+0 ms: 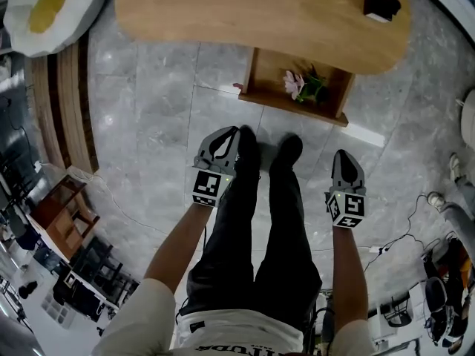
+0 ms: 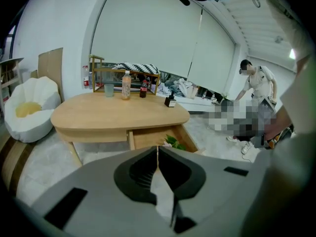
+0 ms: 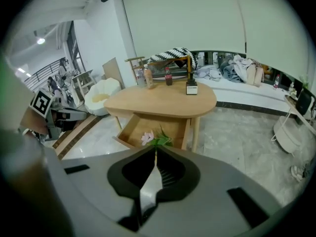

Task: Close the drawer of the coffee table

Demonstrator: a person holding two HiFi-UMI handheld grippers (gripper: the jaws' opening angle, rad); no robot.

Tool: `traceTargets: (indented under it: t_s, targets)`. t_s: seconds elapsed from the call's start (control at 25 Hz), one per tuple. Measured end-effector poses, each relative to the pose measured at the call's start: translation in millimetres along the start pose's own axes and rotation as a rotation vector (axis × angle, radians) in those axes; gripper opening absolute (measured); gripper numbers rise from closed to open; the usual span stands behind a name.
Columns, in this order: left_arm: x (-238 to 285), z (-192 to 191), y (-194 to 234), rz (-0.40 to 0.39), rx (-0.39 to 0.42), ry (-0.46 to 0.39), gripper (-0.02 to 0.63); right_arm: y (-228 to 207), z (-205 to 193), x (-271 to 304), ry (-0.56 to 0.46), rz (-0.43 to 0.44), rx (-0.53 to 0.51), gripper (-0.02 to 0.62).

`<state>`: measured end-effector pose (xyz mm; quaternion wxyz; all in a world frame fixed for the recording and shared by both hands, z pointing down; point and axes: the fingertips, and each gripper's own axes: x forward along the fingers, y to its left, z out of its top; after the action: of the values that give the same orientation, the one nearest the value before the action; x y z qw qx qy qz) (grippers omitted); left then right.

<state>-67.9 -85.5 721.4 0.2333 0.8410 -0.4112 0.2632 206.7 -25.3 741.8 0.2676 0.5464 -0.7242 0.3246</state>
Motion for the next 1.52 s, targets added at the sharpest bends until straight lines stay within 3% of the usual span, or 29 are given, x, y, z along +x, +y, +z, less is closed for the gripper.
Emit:
traceTargets:
  t_s: [0.24, 0.4, 0.72, 0.88, 1.52]
  targets:
    - [37, -36, 1, -0.029, -0.040, 0.018, 0.025, -6, -27, 37, 0.009, -0.007, 0.018, 0.037]
    - [60, -60, 6, 0.000, -0.090, 0.036, 0.025, -13, -45, 58, 0.020, -0.020, 0.041, 0.049]
    - [97, -108, 18, 0.022, -0.101, 0.084, 0.026, -22, -85, 105, 0.062, -0.040, 0.071, 0.078]
    - [111, -130, 21, 0.037, -0.103, 0.120, 0.094, -27, -98, 121, 0.081, -0.050, 0.078, 0.084]
    - [153, -124, 25, 0.094, -0.201, 0.110, 0.118, -44, -95, 148, 0.050, -0.145, 0.221, 0.121]
